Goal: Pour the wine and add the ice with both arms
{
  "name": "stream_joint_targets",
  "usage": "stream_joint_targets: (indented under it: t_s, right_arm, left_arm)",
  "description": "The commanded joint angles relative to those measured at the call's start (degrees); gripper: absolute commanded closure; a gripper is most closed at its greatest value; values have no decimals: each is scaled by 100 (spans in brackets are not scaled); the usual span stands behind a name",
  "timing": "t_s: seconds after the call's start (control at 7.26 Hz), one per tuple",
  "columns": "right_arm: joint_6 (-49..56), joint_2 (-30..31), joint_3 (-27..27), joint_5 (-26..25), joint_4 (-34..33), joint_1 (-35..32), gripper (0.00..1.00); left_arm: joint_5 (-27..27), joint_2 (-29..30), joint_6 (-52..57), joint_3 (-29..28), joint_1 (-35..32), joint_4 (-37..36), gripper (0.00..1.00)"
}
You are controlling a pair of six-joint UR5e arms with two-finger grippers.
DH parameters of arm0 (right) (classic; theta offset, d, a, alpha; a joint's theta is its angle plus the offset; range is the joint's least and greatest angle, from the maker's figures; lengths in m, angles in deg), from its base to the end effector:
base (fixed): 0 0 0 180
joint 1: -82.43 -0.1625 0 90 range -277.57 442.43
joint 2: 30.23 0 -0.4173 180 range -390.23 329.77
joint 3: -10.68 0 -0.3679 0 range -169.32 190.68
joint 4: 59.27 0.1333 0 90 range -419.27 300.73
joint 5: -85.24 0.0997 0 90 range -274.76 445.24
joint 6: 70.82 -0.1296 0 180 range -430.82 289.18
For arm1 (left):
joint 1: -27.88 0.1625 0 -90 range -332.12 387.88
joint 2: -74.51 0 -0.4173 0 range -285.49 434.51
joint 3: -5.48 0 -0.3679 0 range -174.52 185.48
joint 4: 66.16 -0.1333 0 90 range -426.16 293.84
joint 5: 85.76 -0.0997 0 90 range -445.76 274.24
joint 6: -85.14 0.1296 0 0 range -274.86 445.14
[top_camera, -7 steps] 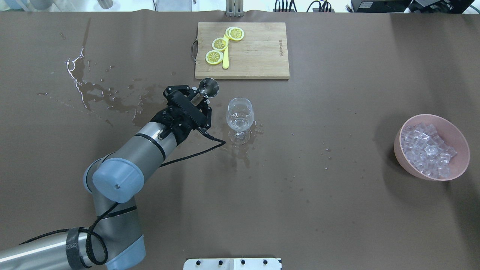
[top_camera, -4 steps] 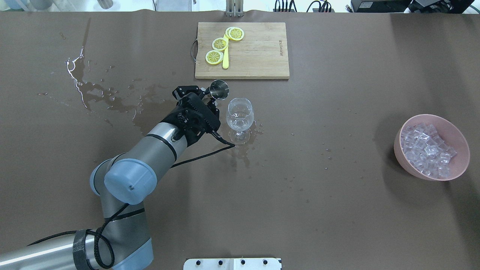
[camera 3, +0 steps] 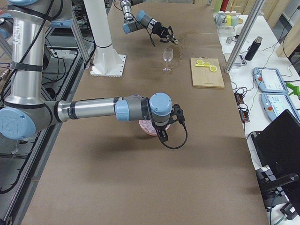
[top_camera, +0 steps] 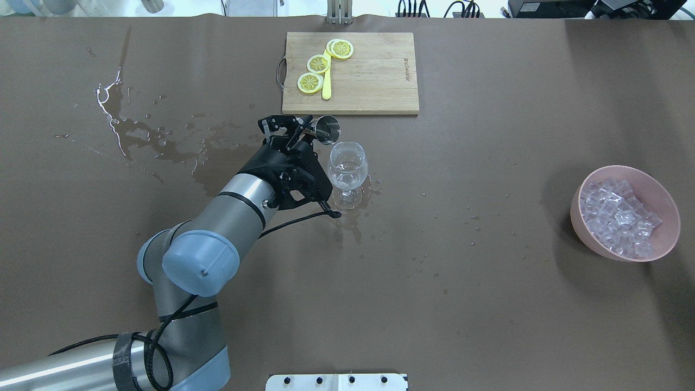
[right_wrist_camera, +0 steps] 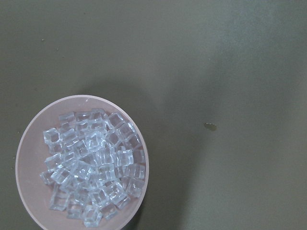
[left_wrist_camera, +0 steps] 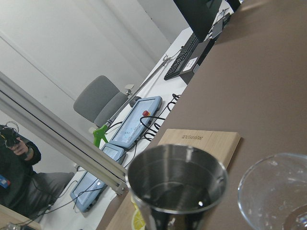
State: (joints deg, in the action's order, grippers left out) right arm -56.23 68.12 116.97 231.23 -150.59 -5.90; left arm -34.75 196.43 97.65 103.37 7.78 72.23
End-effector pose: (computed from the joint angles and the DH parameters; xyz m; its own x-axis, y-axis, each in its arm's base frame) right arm 0.0139 -0.4117 0.5851 0.5311 -0.3583 0.7678 0.1682 0.9327 0.3190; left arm 0.4963 -0.4104 0.1847 0.8309 0.5039 0.2358 -0.2146 -0.1008 0.9715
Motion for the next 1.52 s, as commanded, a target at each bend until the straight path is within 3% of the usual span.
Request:
stream_joint_targets:
  t_s: [0.0,0.69,1.38]
  right_arm:
    - [0,0,-3,0,0,0,0]
    - [0,-26,-11,0,-9,0,0]
    - [-26,-18,-11,18,-9,0,0]
  left_arm:
    - [-152,69,181,1,15,-346,100]
    - [-827,104,1277,10,348,-575,100]
    - [-900,289,2237,-25,367,-620,100]
